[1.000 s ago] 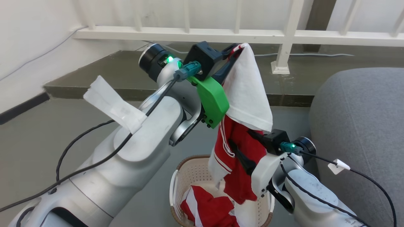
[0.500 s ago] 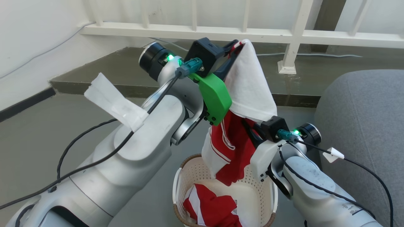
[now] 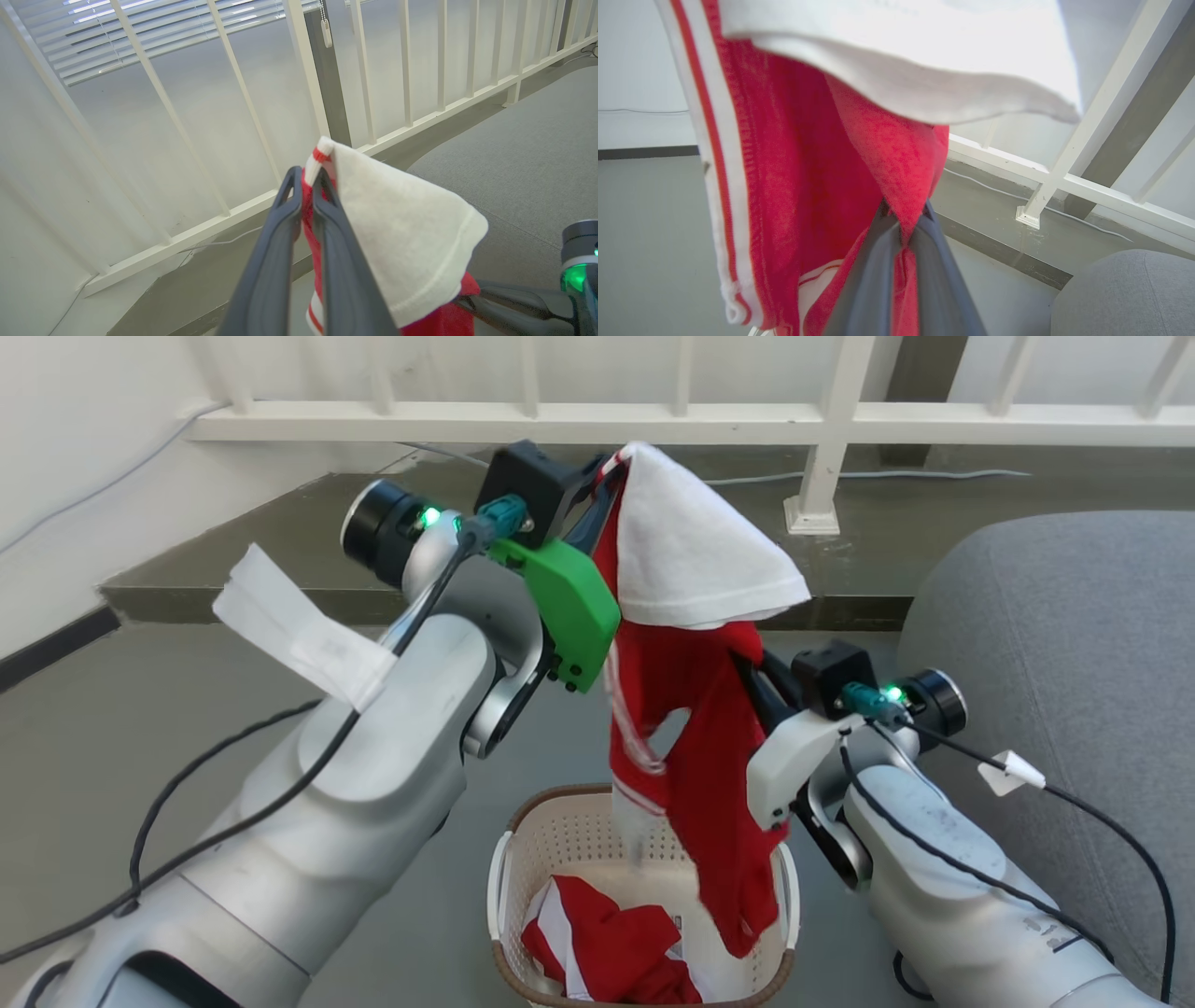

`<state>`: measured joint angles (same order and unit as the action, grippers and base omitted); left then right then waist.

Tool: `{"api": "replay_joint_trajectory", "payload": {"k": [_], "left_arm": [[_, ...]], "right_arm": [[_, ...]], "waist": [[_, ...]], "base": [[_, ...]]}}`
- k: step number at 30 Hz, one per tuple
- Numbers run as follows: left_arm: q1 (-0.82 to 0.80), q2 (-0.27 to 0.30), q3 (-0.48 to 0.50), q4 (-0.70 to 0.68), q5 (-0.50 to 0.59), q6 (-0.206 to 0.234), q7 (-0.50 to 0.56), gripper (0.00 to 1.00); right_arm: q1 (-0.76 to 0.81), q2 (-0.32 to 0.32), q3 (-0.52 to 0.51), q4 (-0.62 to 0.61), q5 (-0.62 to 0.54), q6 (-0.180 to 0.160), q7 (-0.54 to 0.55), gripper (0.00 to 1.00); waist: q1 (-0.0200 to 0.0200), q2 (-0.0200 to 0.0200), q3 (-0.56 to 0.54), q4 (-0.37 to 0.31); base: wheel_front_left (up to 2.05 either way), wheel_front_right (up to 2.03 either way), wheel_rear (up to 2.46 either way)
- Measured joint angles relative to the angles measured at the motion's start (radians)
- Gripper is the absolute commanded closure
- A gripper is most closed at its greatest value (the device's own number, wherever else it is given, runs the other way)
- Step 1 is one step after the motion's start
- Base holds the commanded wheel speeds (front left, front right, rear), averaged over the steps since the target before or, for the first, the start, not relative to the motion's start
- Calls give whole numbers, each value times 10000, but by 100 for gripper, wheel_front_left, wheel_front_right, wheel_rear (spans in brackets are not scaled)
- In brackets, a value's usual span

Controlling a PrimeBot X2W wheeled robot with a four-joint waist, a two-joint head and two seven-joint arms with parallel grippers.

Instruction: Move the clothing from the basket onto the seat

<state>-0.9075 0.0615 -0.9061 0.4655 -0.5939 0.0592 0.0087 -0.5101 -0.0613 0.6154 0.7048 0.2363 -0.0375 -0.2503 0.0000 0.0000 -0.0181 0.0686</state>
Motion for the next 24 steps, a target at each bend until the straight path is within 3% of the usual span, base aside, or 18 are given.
{"api": "replay_joint_trajectory", "payload": {"k": [16,18,19,24], "left_arm": [[1124,75,-92,211,-169,15,-479,100],[1209,77,-123,215,-188,-36,-552,11],[1264,88,-109,213,-190,-48,-652,0],[1499,174,-105,194,-188,-63,-1014,0]], "right_arm": [[4,-527,-1225,-1730,217,-19,0,100],[6,-690,-1348,-1902,217,13,0,100],[6,-748,-1392,-1979,217,23,0,100],[9,-993,-1634,-2412,215,94,-2,100]], "waist": [[0,0,139,-487],[0,0,143,-531],[0,0,145,-560],[0,0,162,-757]], "base": [[0,0,0],[0,0,0],[0,0,0],[0,0,0]]}}
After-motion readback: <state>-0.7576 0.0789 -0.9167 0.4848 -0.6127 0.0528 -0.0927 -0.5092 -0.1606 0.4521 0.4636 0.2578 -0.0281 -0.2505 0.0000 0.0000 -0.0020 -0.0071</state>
